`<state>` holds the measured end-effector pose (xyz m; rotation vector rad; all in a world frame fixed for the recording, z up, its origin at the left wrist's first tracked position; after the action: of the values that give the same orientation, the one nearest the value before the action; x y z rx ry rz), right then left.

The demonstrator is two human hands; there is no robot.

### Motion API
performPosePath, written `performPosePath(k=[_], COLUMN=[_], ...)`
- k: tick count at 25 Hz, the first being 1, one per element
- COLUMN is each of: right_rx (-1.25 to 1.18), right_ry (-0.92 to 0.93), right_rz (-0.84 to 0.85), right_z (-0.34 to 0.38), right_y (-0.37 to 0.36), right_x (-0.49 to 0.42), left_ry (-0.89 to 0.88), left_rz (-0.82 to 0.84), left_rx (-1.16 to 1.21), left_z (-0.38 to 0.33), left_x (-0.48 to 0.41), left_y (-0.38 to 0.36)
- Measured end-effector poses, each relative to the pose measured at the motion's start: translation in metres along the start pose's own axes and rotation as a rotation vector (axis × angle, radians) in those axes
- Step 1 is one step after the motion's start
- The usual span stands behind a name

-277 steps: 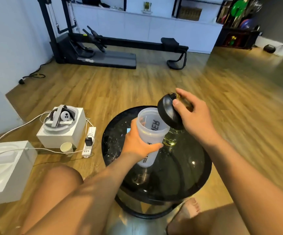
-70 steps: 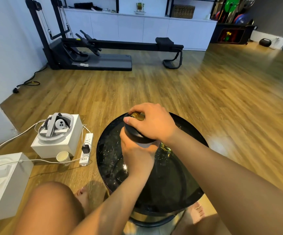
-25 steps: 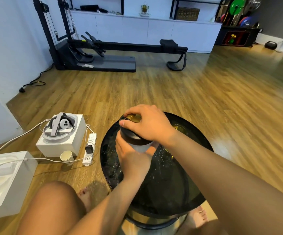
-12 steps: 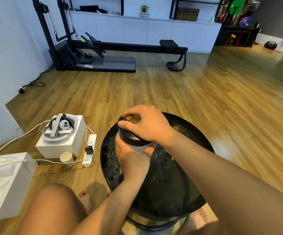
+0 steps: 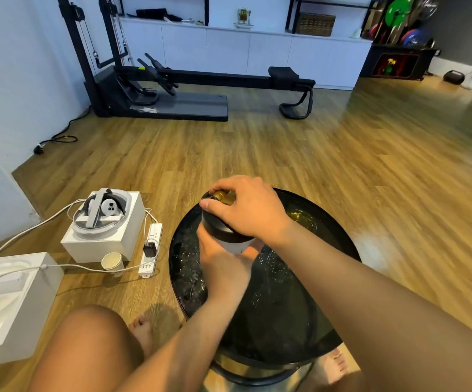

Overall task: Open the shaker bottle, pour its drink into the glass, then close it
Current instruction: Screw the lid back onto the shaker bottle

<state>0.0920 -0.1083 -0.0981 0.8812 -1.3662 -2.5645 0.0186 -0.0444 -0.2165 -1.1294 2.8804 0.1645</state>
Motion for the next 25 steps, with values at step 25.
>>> performPosePath(k=[25], right_rx=[-0.097], right_ry=[0.053], right_rz=[0.071], right_z=[0.006], right_y=[0.002], right_x=[0.004], left_ry=[-0.166], left_rz=[0.336], left_rx=[0.058], left_z=[0.012], left_x=[-0.039], left_y=[-0.007])
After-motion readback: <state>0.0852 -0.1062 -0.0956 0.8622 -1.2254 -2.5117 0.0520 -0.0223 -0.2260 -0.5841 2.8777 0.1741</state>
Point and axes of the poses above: each hand's wrist, its own x-axis away from the middle knuckle, its own y-axis out of the back of the hand, z = x × y, the point moved 9 cm from there along -x, towards the middle knuckle, and after that the axes turned 11 degrees about -z, right-handed, at the moved point
